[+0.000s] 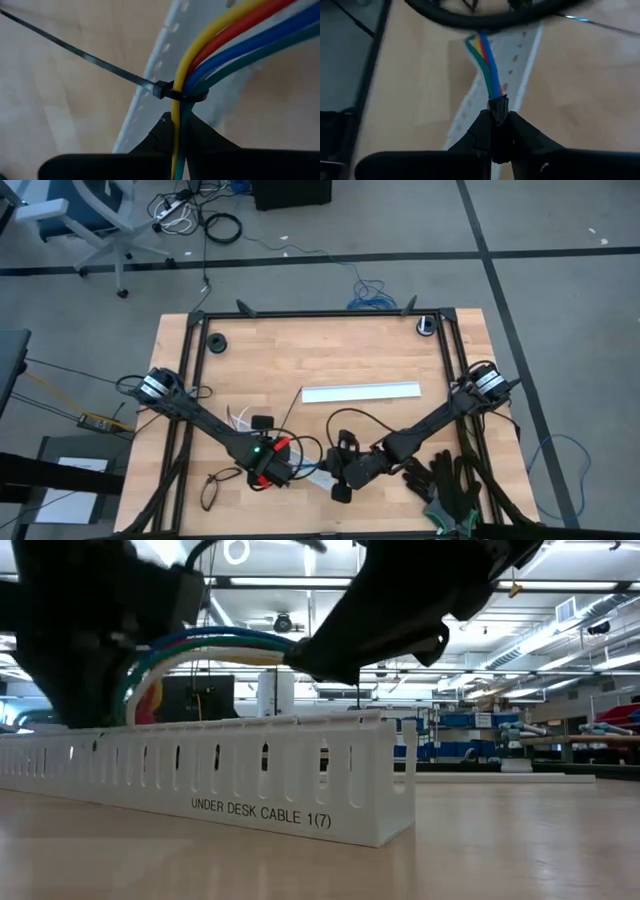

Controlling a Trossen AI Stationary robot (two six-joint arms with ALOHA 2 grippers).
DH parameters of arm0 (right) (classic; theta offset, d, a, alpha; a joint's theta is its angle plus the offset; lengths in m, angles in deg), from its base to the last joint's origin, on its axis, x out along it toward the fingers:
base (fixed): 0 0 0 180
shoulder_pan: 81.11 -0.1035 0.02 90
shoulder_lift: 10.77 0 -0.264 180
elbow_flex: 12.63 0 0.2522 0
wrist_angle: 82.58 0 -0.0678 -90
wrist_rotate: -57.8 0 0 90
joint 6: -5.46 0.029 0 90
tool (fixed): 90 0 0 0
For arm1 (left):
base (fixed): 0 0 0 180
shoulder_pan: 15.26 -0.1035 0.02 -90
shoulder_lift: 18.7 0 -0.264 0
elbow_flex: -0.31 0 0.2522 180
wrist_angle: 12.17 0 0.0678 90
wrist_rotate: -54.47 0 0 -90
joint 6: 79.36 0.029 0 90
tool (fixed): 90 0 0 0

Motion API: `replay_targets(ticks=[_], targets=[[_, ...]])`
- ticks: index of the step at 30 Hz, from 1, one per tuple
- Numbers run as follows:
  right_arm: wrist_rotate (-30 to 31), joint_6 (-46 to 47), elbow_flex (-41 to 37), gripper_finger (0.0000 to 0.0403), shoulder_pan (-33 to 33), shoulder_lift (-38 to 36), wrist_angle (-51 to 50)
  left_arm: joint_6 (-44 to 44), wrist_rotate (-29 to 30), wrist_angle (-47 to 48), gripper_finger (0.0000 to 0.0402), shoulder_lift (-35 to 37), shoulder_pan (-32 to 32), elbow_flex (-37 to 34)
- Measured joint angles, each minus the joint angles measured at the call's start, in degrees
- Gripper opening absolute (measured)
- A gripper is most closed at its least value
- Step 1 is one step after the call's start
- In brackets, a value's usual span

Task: Ziptie cables
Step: Put the ziptied cable wires in the white cable duct

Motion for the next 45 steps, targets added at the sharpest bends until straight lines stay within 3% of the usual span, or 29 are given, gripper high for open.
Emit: replay_targets(ticks=[7,22,39,45], targets=[[-1.36,2.65,-0.02,0.0042,-1.12,0.00,-0.29,0.63,-0.09,-3.42,0.0037,-0.04,-0.02,-2.39],[-6.04,4.18,-0.04,0.0043,-2.99,0.00,2.02,4.46,-0.08,-5.20,0.0156,-0.04,-0.02,-1.81],[-8.88,8.67,-0.07,0.0052,-3.13,-0.05,2.03,4.46,-2.24,-4.94,0.0184,-0.02,-0.09,-1.81],[-8.87,10.05,-0.09,0.0087,-2.93,-0.13,0.63,4.49,-2.29,-4.94,0.0184,-0.02,-0.07,-1.81]])
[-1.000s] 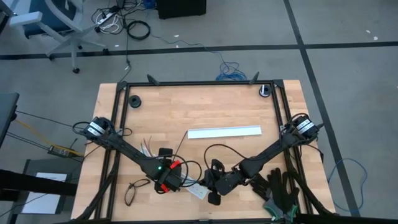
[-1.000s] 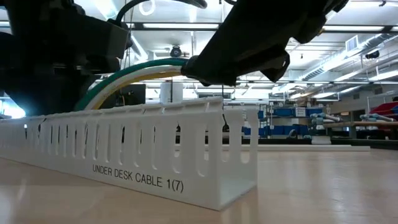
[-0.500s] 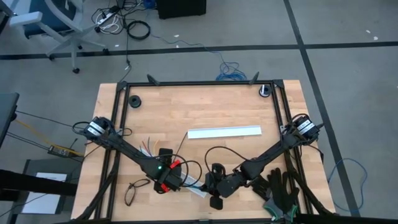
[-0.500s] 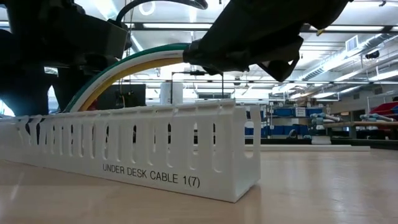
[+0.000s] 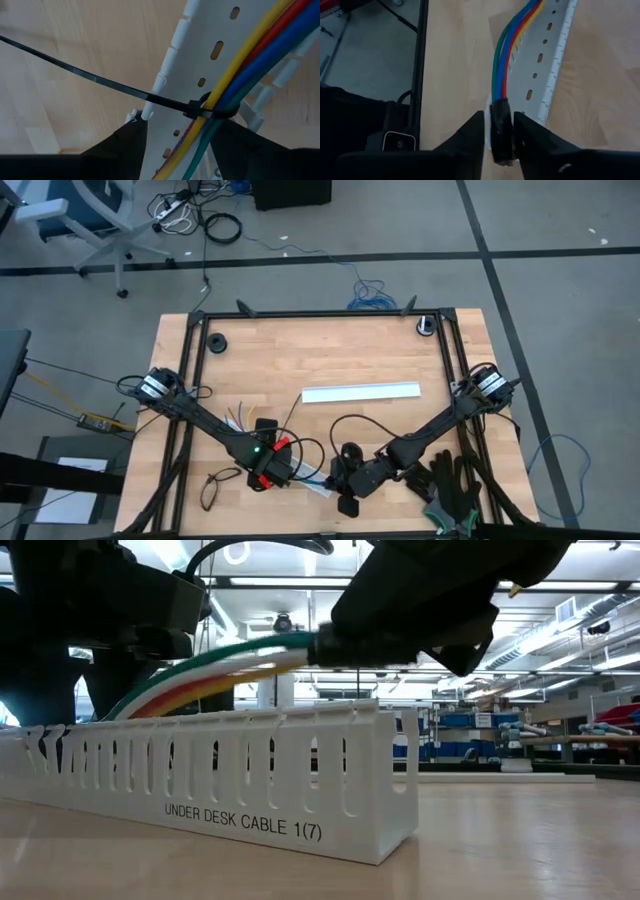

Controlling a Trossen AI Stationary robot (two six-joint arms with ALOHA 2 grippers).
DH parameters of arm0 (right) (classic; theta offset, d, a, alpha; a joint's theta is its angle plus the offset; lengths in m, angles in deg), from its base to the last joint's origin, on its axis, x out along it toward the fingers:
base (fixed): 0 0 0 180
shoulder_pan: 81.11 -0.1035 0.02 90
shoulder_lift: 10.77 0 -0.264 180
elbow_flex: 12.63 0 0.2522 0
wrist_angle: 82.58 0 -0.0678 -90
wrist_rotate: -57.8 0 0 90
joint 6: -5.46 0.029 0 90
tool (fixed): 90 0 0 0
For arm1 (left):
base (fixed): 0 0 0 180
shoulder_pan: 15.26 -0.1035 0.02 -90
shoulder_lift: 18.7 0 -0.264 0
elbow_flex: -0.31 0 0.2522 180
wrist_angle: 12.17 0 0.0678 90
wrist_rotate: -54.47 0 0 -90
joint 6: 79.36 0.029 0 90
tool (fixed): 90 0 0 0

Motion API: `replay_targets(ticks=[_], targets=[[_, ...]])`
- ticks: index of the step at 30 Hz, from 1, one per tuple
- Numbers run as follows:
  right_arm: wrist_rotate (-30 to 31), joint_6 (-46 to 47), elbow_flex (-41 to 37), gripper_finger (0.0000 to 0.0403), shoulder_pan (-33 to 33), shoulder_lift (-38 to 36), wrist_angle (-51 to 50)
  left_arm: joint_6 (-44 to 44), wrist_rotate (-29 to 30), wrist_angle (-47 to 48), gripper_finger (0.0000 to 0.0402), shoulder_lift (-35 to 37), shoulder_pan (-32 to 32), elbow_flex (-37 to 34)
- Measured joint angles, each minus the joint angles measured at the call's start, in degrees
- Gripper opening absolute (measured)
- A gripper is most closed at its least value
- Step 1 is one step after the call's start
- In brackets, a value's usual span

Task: Ziptie cables
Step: Put the ziptied cable wires in the white cable duct

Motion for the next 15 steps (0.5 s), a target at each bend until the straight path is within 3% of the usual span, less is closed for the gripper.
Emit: replay_targets(ticks=[8,15], targets=[[-0.34,0.09,-0.02,0.0156,0.24,0.00,1.05,0.30,-0.17,0.09,0.0183,0.00,0.00,0.00],[-2.62,0.02,-0.04,0.0168,0.24,-0.04,4.87,1.98,-0.76,2.76,0.0183,-0.13,0.03,2.66]])
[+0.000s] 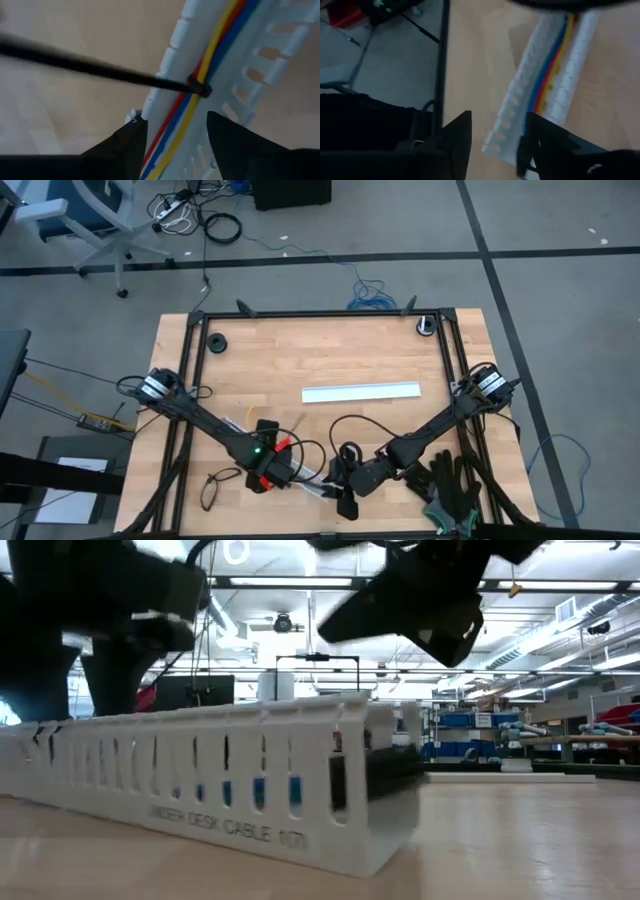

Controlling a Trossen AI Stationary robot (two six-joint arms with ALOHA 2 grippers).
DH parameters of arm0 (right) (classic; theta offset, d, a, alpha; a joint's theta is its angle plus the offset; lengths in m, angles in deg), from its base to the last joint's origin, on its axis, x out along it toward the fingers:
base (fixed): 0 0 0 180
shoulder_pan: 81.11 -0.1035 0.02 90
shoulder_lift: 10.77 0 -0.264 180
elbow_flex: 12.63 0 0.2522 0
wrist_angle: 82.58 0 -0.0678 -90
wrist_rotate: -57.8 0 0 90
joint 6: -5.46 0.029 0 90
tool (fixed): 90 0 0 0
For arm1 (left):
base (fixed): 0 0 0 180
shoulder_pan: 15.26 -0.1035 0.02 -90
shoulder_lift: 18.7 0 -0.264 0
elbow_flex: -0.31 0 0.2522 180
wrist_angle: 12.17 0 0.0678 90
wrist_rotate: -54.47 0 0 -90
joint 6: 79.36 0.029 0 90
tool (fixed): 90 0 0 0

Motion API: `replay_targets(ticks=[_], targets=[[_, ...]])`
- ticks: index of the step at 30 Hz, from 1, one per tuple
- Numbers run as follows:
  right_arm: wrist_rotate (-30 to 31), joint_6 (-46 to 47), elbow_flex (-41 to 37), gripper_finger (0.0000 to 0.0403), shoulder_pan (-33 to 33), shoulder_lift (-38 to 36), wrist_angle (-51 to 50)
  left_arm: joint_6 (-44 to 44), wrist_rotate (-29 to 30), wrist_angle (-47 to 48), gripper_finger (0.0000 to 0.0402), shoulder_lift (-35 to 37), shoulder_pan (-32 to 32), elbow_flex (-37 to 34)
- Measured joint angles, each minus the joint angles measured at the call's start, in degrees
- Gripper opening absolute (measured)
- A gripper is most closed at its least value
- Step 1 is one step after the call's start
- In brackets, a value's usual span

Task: Ziptie cables
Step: Put the ziptied cable wires in the white cable duct

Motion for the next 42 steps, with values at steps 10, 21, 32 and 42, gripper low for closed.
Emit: replay_targets(ticks=[10,21,32,42], targets=[[-0.16,-0.51,0.00,0.0162,-0.02,0.00,-1.02,0.13,6.97,7.95,0.0182,0.11,1.08,8.27],[2.22,-1.62,0.00,0.0159,0.68,0.00,-0.98,-1.81,8.15,3.97,0.0184,0.17,1.47,6.72],[2.27,-2.69,0.00,0.0157,0.63,0.00,-0.93,0.24,8.36,5.22,0.0184,0.17,0.96,4.61],[4.03,-3.06,-0.46,0.0151,1.03,0.02,-3.18,-8.98,24.99,6.53,0.0184,12.17,6.10,1.68]])
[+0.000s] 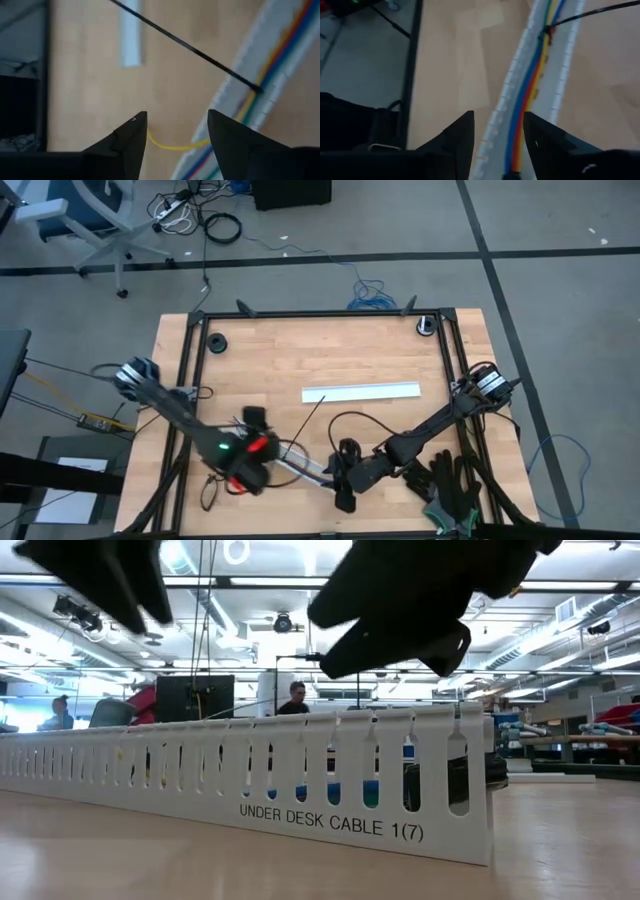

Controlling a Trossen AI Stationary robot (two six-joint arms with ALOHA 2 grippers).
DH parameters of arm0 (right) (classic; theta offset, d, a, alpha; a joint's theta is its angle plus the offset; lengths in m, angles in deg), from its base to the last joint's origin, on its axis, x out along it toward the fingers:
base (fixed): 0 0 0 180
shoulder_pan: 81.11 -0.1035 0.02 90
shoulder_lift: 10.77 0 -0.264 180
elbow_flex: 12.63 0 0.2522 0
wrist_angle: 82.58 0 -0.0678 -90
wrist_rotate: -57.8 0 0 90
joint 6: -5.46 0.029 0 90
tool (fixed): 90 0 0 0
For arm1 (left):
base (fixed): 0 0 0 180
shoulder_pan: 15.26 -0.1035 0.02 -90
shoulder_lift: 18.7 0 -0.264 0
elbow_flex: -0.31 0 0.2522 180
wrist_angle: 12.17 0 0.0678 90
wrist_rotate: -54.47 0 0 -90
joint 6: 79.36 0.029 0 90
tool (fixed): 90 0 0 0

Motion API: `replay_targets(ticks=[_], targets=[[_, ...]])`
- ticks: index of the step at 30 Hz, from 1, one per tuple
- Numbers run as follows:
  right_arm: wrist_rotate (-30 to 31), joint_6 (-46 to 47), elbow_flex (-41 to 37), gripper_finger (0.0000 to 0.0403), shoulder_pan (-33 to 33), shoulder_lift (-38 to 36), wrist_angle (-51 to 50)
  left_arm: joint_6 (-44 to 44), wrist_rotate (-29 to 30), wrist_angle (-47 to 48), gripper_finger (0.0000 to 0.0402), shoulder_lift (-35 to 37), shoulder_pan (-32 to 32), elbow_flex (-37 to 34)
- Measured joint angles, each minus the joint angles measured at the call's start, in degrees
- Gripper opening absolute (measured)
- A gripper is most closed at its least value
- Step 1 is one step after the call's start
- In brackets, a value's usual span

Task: Ziptie cables
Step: Put the ziptied cable wires in the white cable duct

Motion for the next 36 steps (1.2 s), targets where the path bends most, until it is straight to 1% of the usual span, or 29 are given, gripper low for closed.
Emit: replay_targets(ticks=[2,4,9,13,16,21,25,28,30,32,34,36], targets=[[1.17,-0.04,0.00,0.0148,0.00,0.00,-1.45,-3.18,3.72,-1.30,0.0184,4.30,1.52,-2.96],[2.10,-0.67,0.00,0.0145,0.02,0.02,-2.95,-5.61,5.49,-3.64,0.0184,8.40,2.65,-6.98],[5.97,-5.62,0.00,0.0132,0.83,0.04,-4.66,-6.32,5.99,-13.02,0.0184,15.92,2.44,-17.97],[6.04,-10.80,0.00,0.0120,3.80,0.04,-4.70,-2.63,3.71,-17.11,0.0183,18.01,-1.10,-24.13],[2.65,-14.73,-0.01,0.0112,7.27,0.04,-6.13,2.03,1.33,-18.92,0.0182,18.28,-5.44,-26.70],[0.72,-24.76,-1.02,0.0089,13.70,0.04,-4.94,16.69,-5.96,-27.16,0.0182,18.28,-16.41,-29.57],[-6.70,-30.93,-3.79,0.0057,19.47,0.04,0.82,24.82,-7.64,-29.90,0.0181,18.93,-24.89,-30.34],[-11.99,-31.59,-6.42,0.0032,23.91,0.04,3.76,29.27,-10.22,-33.86,0.0181,21.33,-30.35,-31.79],[-15.10,-30.51,-7.88,0.0015,26.17,0.04,4.94,30.47,-13.97,-35.10,0.0181,23.50,-33.34,-33.45],[-17.91,-29.64,-8.82,0.0004,27.68,0.04,5.63,29.85,-16.56,-36.03,0.0181,26.44,-35.36,-35.13],[-20.07,-29.62,-8.89,0.0004,28.55,0.04,6.13,27.62,-17.26,-36.86,0.0181,29.51,-36.34,-36.54],[-21.63,-29.94,-8.57,0.0005,28.85,0.04,6.31,23.94,-17.61,-35.51,0.0181,32.34,-36.30,-37.70]])
